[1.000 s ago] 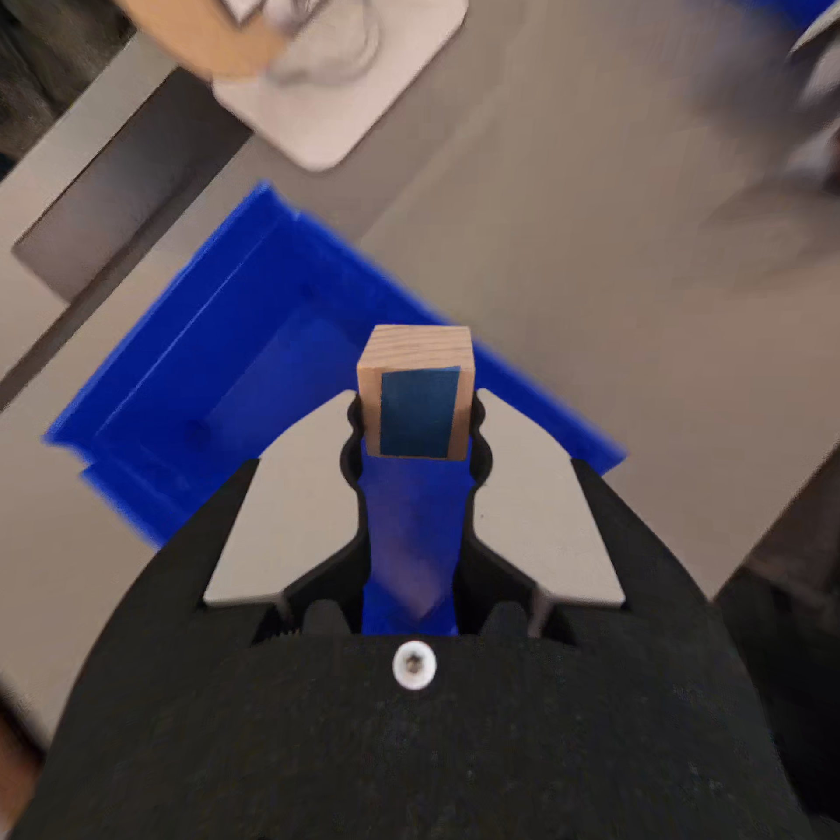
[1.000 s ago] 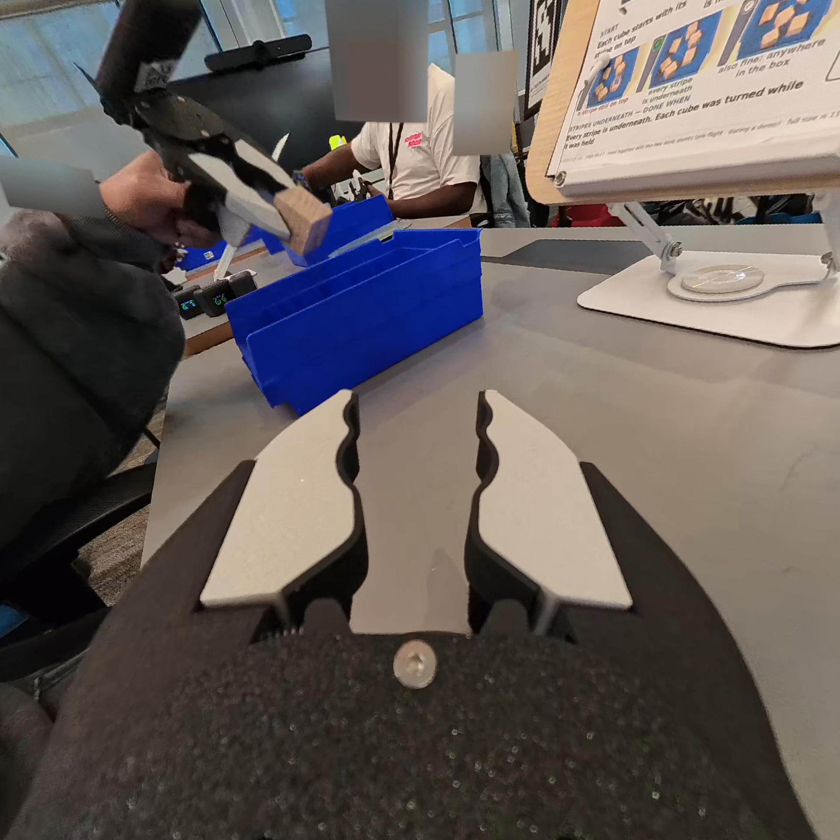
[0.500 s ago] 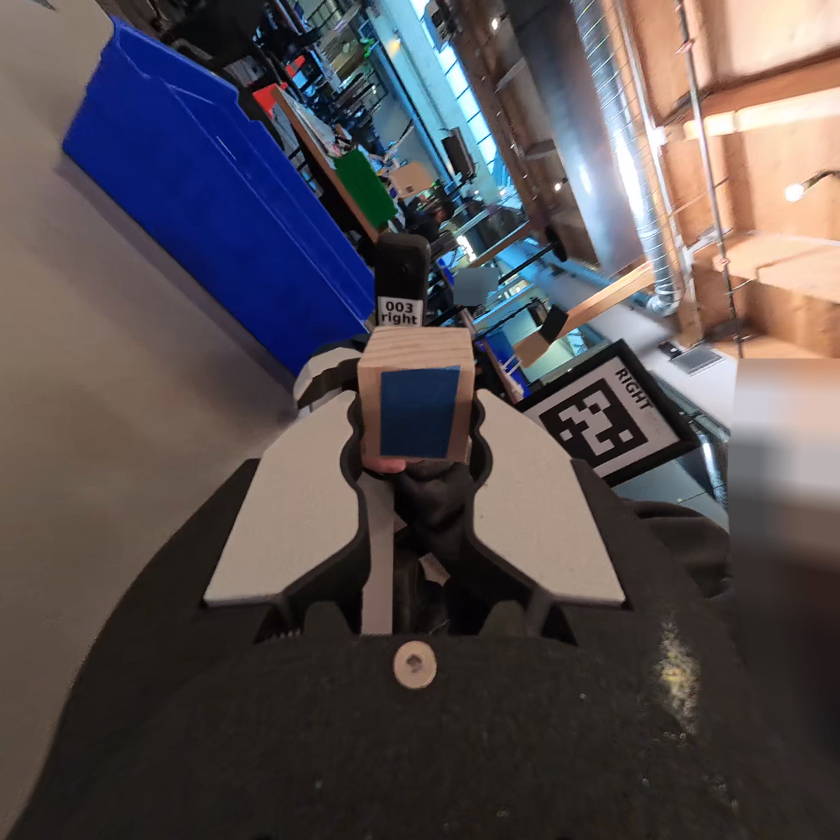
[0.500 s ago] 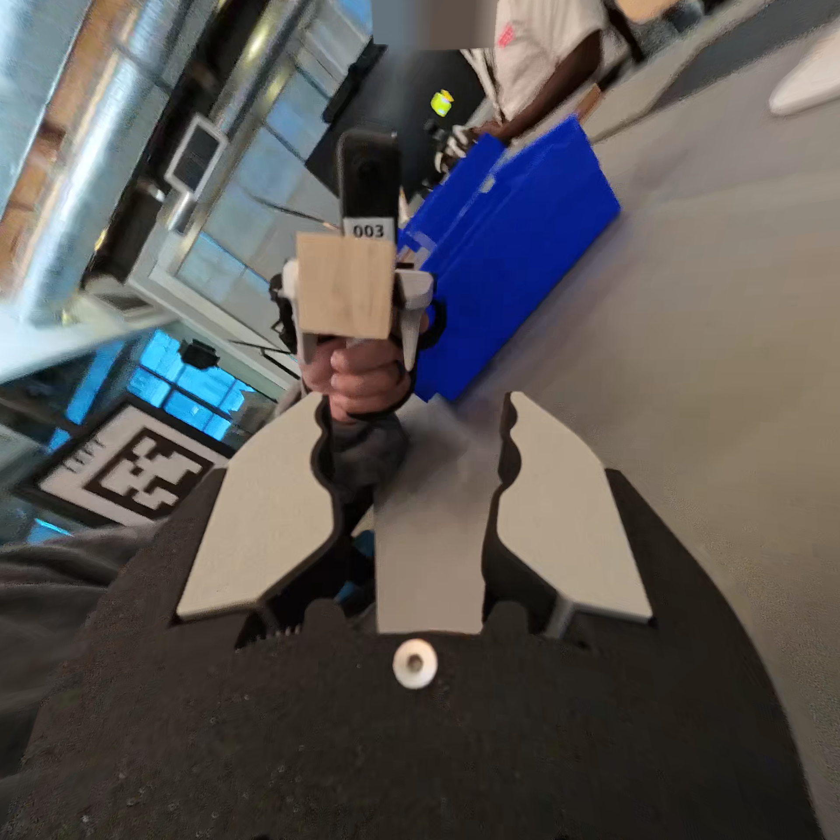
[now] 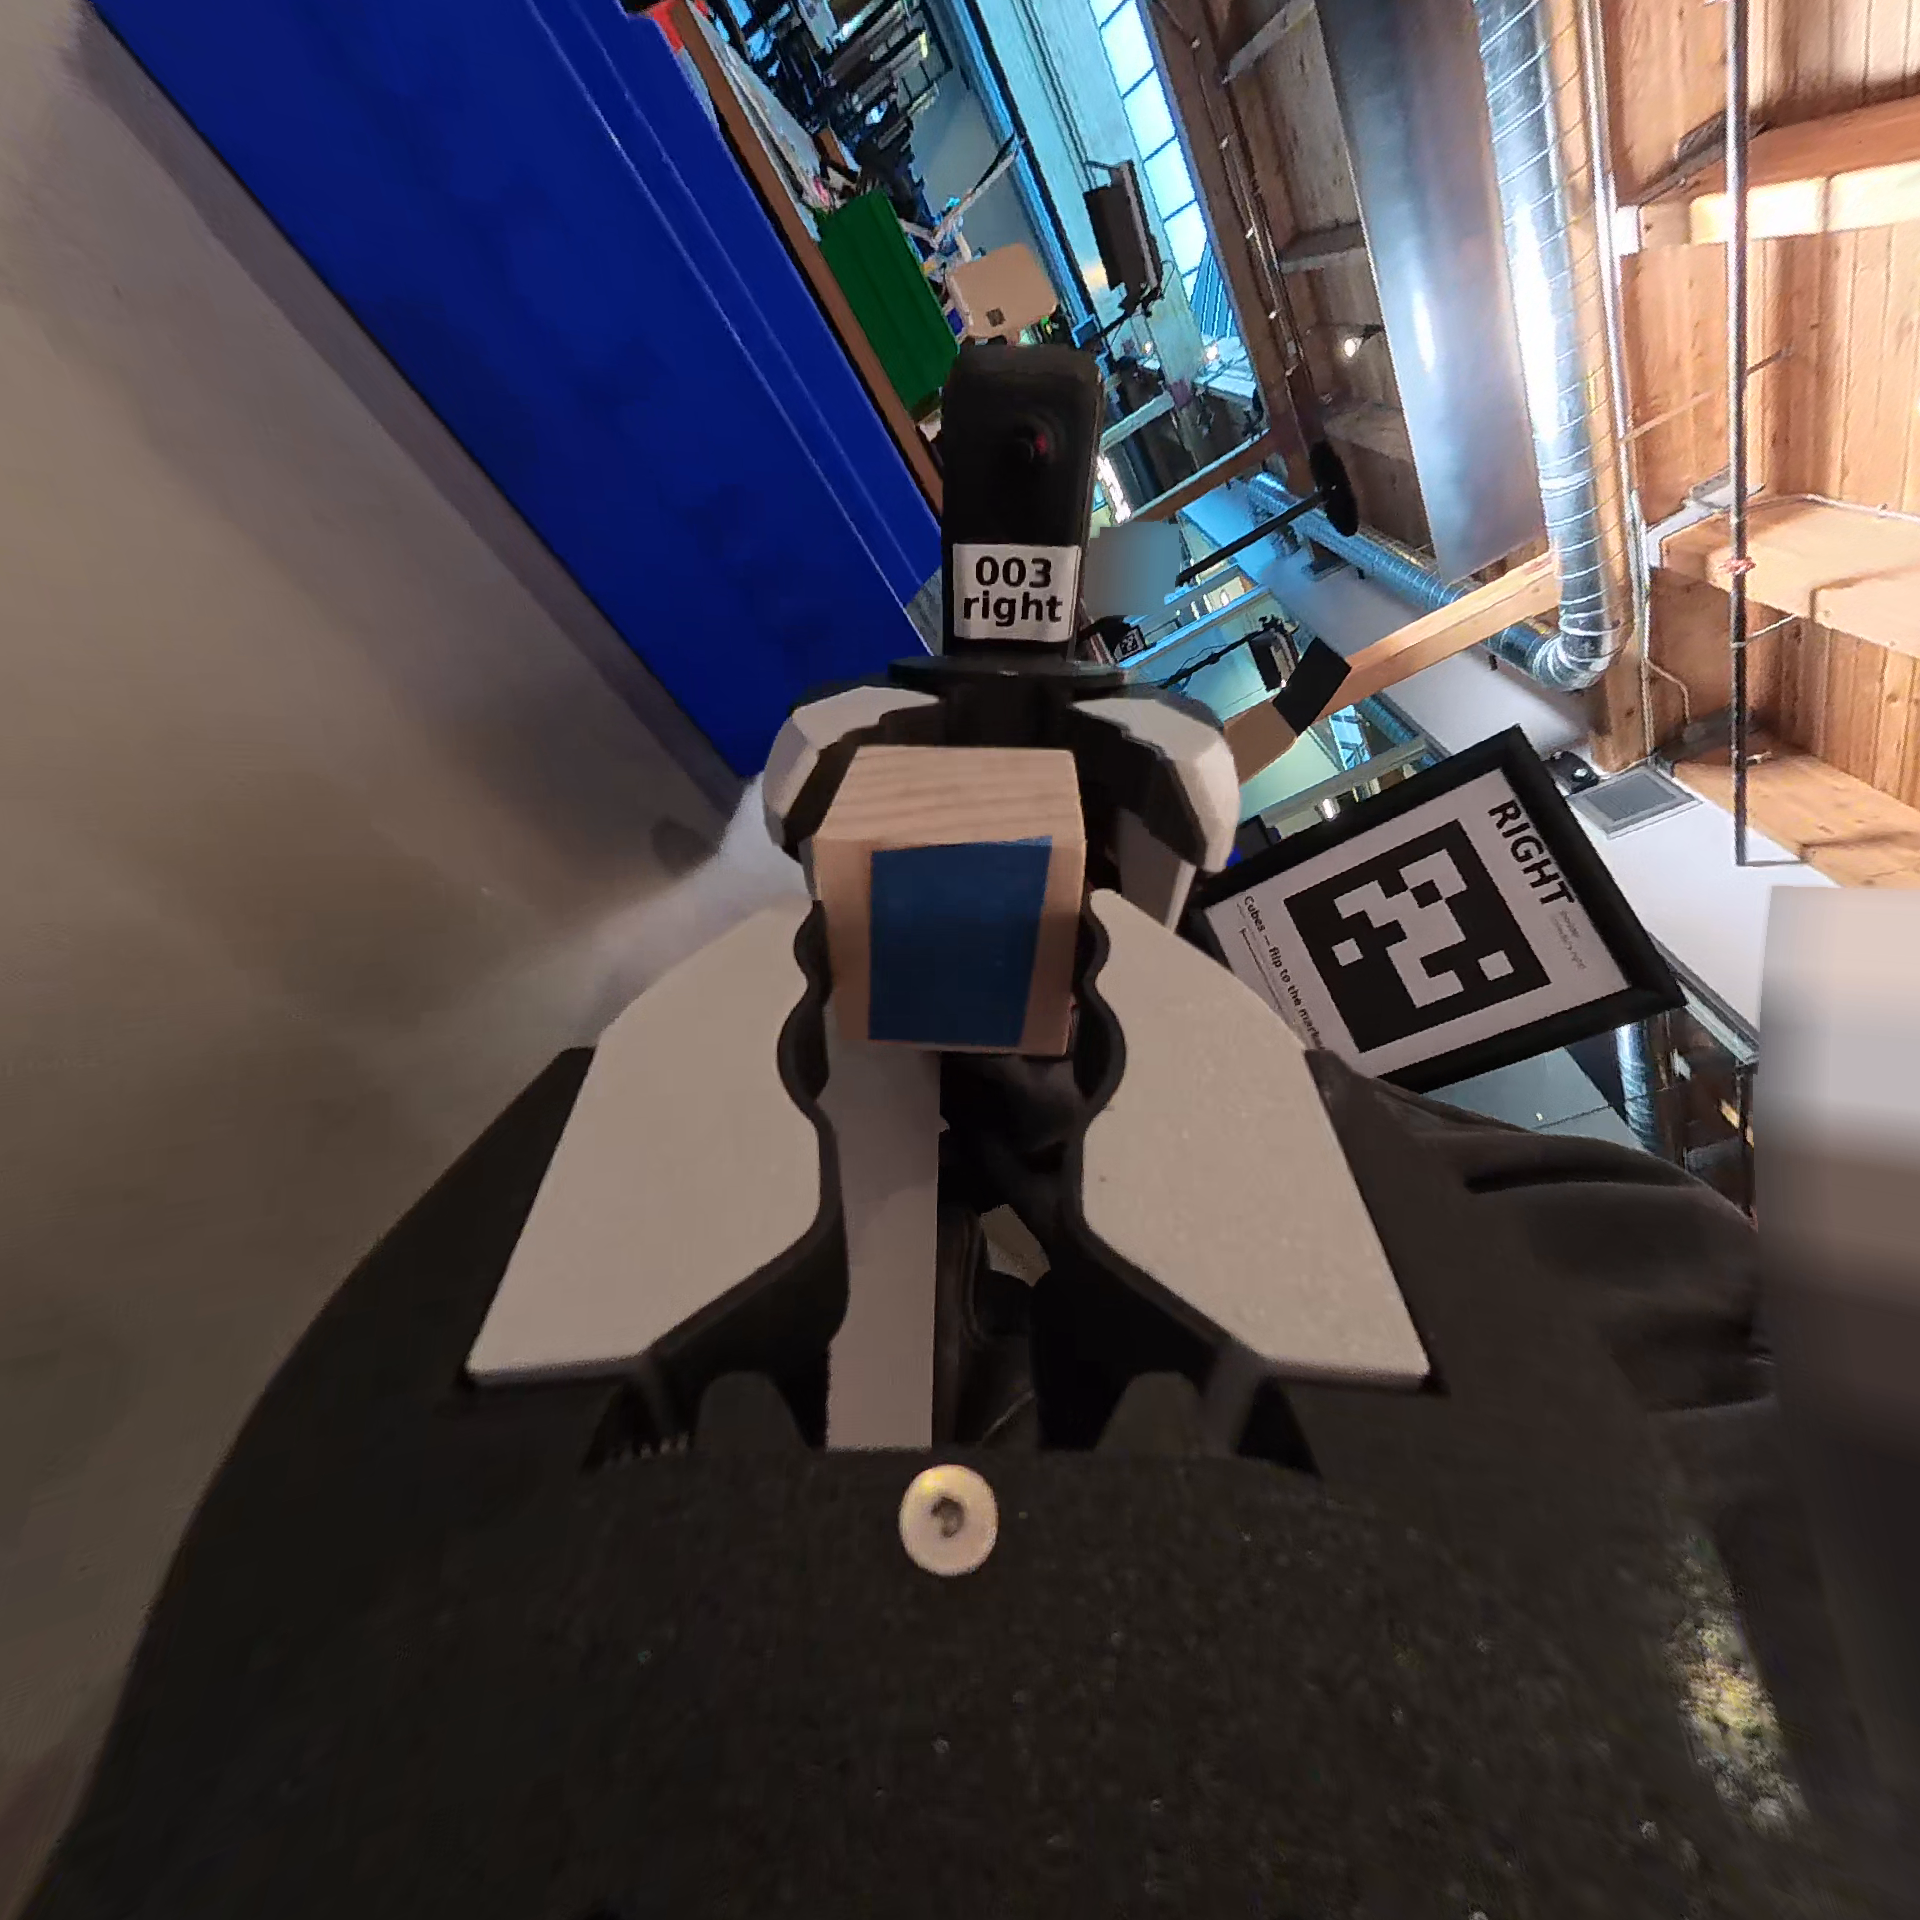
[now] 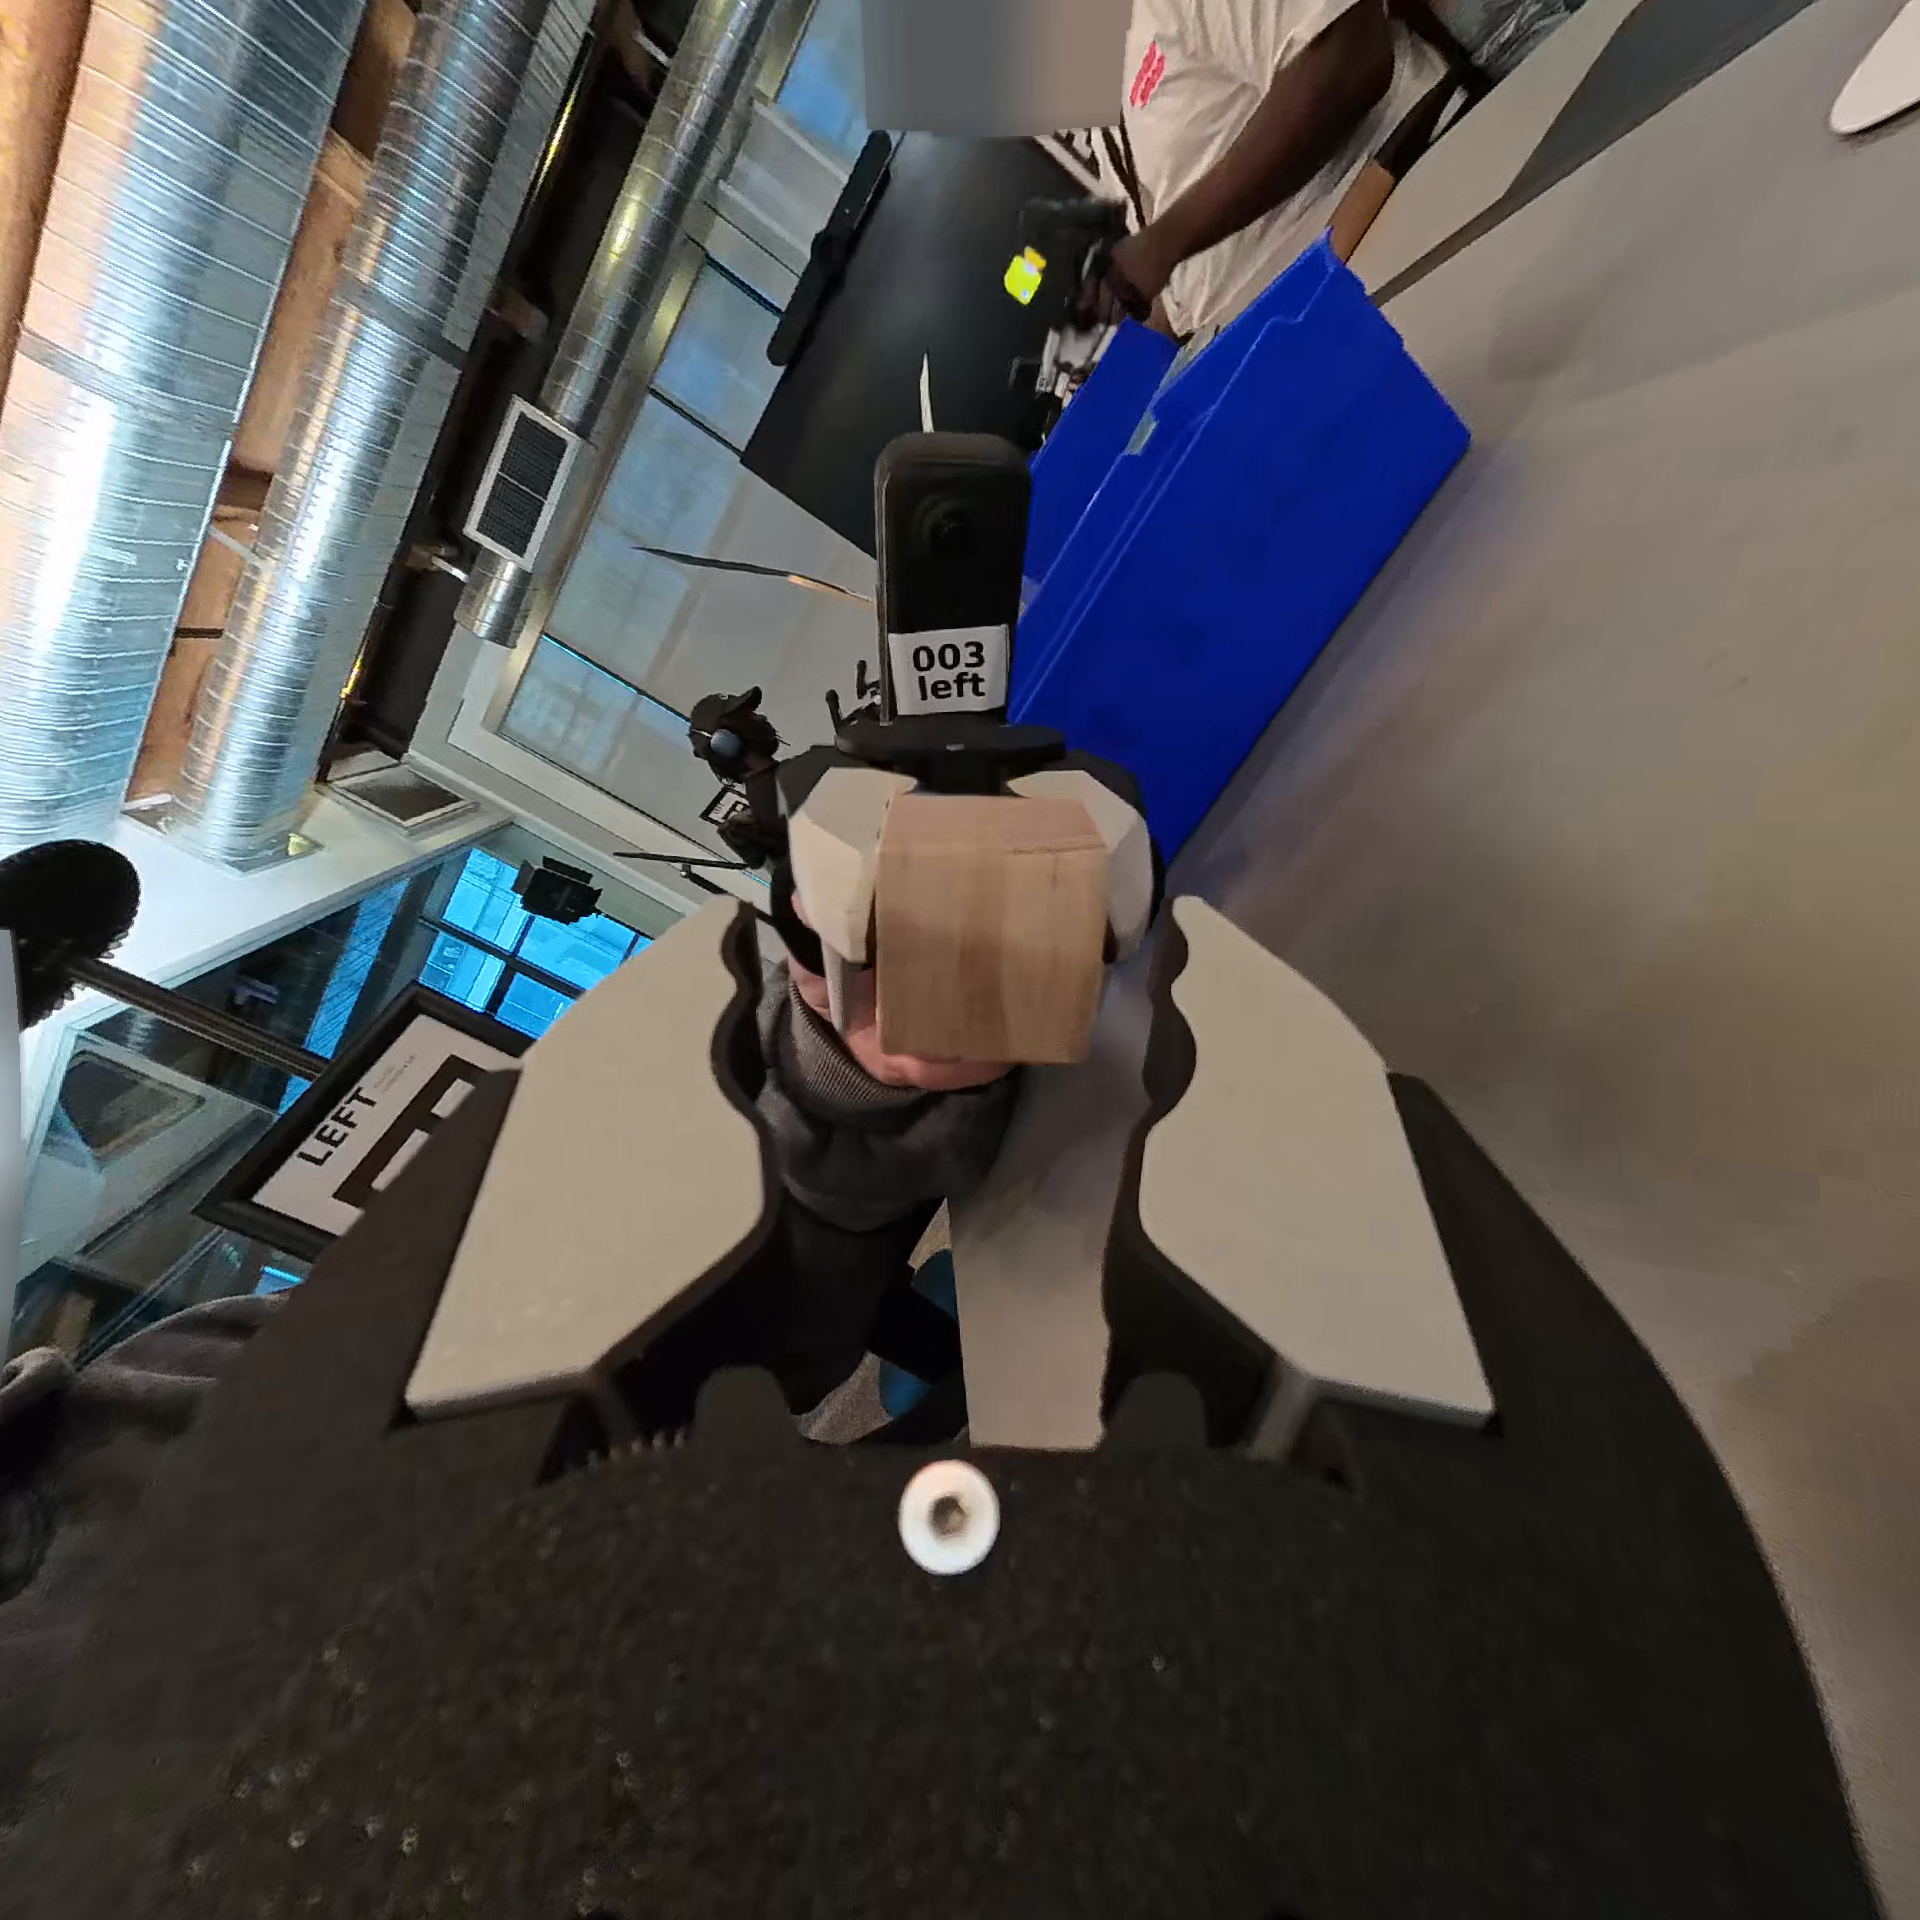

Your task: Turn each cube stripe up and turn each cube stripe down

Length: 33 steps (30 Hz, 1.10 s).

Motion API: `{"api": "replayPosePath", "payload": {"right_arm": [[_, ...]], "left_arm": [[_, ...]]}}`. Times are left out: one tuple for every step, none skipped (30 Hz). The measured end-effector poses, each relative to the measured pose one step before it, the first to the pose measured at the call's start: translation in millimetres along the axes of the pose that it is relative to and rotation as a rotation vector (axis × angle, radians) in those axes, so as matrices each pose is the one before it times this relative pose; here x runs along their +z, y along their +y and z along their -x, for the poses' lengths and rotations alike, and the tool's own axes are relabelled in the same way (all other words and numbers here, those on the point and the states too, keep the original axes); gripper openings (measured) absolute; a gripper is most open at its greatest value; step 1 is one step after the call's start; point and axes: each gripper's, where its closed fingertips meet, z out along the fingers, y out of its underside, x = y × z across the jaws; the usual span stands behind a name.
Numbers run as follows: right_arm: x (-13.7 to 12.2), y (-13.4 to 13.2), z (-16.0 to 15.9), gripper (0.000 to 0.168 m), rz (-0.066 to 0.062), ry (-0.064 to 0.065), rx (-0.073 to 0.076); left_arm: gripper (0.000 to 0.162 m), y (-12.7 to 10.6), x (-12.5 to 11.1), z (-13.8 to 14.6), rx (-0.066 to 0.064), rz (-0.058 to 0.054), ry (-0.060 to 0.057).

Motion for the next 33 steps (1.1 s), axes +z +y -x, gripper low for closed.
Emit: {"api": "replayPosePath", "payload": {"right_arm": [[2.04,2.23,0.62,0.069,0.0086,-0.0026,-0.0032],[0.37,2.32,-1.37,0.06,0.0153,0.0113,0.0029],[-2.69,-0.74,-4.54,0.043,-0.001,0.0298,-0.0129],[-1.34,-1.58,-0.54,0.043,-0.0138,-0.0008,0.0051],[-0.9,1.07,-0.63,0.043,0.0072,-0.0038,0.0113],[-0.6,0.42,0.43,0.043,0.0041,-0.0078,0.0109],[-0.66,-1.07,1.36,0.043,-0.0088,-0.0108,0.0112],[-0.97,-1.34,1.03,0.043,-0.0082,-0.0066,0.0086],[-1.13,-0.86,0.47,0.043,-0.0013,0.0005,-0.001],[-1.58,-0.76,1.02,0.043,0.0013,0.0018,-0.0054],[-2.14,-1.76,2.25,0.043,-0.0055,0.0,-0.0076],[-2.2,-2.44,3.58,0.043,-0.007,-0.0042,-0.0078],[-2.22,-2.4,4.7,0.043,-0.0027,-0.0066,-0.0086],[-2.25,-2.63,4.64,0.043,-0.0014,-0.0029,-0.0128],[-2.3,-2.76,4.0,0.043,-0.0011,0.0047,-0.0168],[-2.54,-2.0,3.42,0.043,0.0028,0.0092,-0.0193],[-2.48,-1.36,2.71,0.043,0.0047,0.0128,-0.0215],[-2.66,-1.59,1.4,0.043,0.0018,0.0182,-0.0197],[-2.66,-2.55,0.78,0.043,-0.0043,0.0189,-0.0129],[-2.48,-3.26,1.23,0.043,-0.0098,0.0117,-0.0067],[-2.16,-3.11,1.98,0.043,-0.0081,0.0037,-0.0024],[-1.93,-2.35,2.36,0.043,-0.0034,0.0008,-0.0039],[-2.53,-2.21,1.89,0.043,-0.0002,0.0065,-0.0082],[-3.91,-3.54,1.38,0.043,-0.0012,0.0168,-0.0177],[-6.31,-5.89,1.31,0.043,-0.0043,0.0248,-0.0289],[-9.44,-8.75,0.94,0.043,-0.0157,0.0322,-0.035],[-12.2,-10.43,-1.06,0.043,-0.0224,0.0456,-0.0363],[-14.78,-10.94,-5.86,0.043,-0.02,0.0728,-0.0389],[-17.01,-11.93,-11.39,0.043,-0.0247,0.0999,-0.0509],[-18.04,-12.54,-16.55,0.043,-0.0315,0.1199,-0.059],[-17.63,-11.21,-22.86,0.044,-0.0274,0.1409,-0.056],[-15.14,-8.37,-26.39,0.044,-0.0194,0.1433,-0.0492],[-10.17,-3.31,-25.68,0.043,0.0008,0.1229,-0.0354]], "left_arm": [[0.043,1.78,2.43,0.74,0.0094,0.0091,-0.0139],[0.043,0.92,2.01,0.01,0.012,0.0034,-0.01],[0.043,1.15,1.84,-2.79,0.0071,0.0056,0.0053],[0.043,2.39,1.75,1.35,0.014,0.0151,-0.0246],[0.044,1.34,0.93,0.82,0.0094,0.0086,-0.0198],[0.044,-0.08,0.32,-0.64,0.0076,0.0002,-0.0076],[0.044,-1.01,-0.86,-1.54,0.0094,-0.0003,-0.0031],[0.047,-3.24,-3.24,-1.96,0.0139,-0.0113,-0.0053],[0.055,-6.54,-5.98,-2.2,0.0111,-0.0335,-0.0099],[0.062,-7.14,-8.07,-3.41,0.008,-0.039,-0.0068],[0.067,-5.21,-8.84,-3.94,0.0154,-0.0322,-0.0075],[0.071,-1.76,-8.52,-1.46,0.0259,-0.0207,-0.0291],[0.075,2.35,-7.47,1.93,0.0363,-0.0075,-0.0533],[0.079,5.58,-6.21,4.26,0.0434,0.001,-0.0685],[0.081,7.79,-5.01,4.49,0.0497,0.0002,-0.0712],[0.081,10.2,-4.73,4.4,0.0556,-0.0086,-0.0754],[0.078,10.88,-6.44,8.6,0.0614,-0.0258,-0.1062],[0.076,8.31,-9.86,16.05,0.0599,-0.0579,-0.156],[0.073,6.31,-9.5,13.77,0.0524,-0.057,-0.1316],[0.071,5.96,-5.41,3.96,0.0442,-0.0099,-0.0526],[0.068,5.49,-2.01,-0.96,0.0303,0.0305,-0.0112],[0.074,1.79,-0.66,-1.78,0.0134,0.0234,0.001],[0.075,-1.95,-0.78,-2.41,0.0022,-0.0023,0.0105],[0.073,-2.56,-0.57,-3.04,0.0008,-0.012,0.0173],[0.071,0.3,0.49,-2.76,0.007,0.0029,0.015],[0.071,2.58,1.26,-1.4,0.0138,0.0134,0.0047],[0.071,3.03,1.45,0.3,0.0147,0.0126,-0.0082],[0.07,2.94,1.59,0.5,0.0107,0.0123,-0.0099],[0.069,2.49,1.7,-0.5,0.006,0.0136,-0.0033],[0.069,1.54,1.73,-2.24,0.0026,0.0106,0.0102],[0.069,0.68,1.59,-2.68,0.0011,0.0063,0.0144],[0.069,0.57,1.48,-1.71,0.0014,0.005,0.0088],[0.069,1.22,1.73,-0.85,0.0022,0.009,0.0047]]}}
